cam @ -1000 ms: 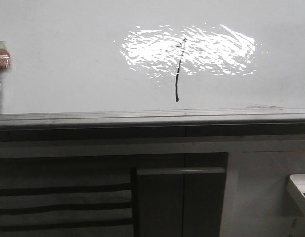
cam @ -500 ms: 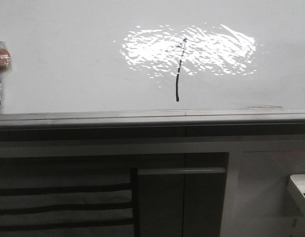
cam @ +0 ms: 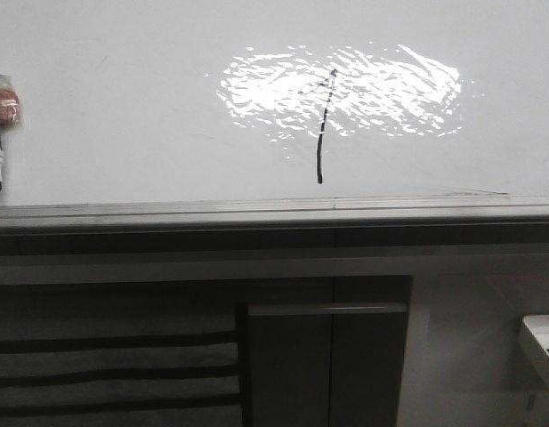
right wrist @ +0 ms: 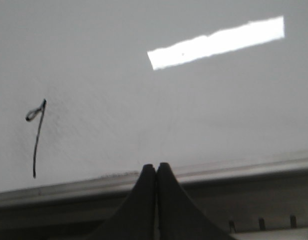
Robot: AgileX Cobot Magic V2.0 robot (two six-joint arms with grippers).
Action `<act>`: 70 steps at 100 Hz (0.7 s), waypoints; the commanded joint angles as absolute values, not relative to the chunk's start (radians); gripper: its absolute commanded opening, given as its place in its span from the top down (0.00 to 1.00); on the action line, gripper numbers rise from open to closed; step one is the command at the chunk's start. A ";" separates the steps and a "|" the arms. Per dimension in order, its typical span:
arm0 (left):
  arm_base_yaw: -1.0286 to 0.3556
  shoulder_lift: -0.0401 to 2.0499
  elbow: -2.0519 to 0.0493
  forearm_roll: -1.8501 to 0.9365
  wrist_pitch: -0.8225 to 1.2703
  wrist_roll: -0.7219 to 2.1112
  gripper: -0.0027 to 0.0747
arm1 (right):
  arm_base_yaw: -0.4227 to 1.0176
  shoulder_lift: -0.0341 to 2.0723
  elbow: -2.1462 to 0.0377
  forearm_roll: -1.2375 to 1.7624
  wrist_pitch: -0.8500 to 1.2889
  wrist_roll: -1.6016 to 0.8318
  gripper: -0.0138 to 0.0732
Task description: Write number 9 on whiteboard
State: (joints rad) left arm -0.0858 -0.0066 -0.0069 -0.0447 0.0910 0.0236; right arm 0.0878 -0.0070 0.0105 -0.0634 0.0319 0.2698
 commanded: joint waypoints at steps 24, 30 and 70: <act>-0.082 -0.031 0.023 -0.055 0.021 0.014 0.99 | 0.080 -0.029 0.038 -0.062 -0.085 0.272 0.92; -0.082 -0.031 0.023 -0.055 0.021 0.014 0.99 | 0.080 -0.029 0.038 -0.062 -0.085 0.272 0.92; -0.082 -0.031 0.023 -0.055 0.021 0.014 0.99 | 0.080 -0.029 0.038 -0.060 -0.083 0.160 0.92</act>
State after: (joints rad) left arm -0.0858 -0.0066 -0.0069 -0.0447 0.0928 0.0236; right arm 0.0878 -0.0109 0.0105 -0.0588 0.0000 0.1791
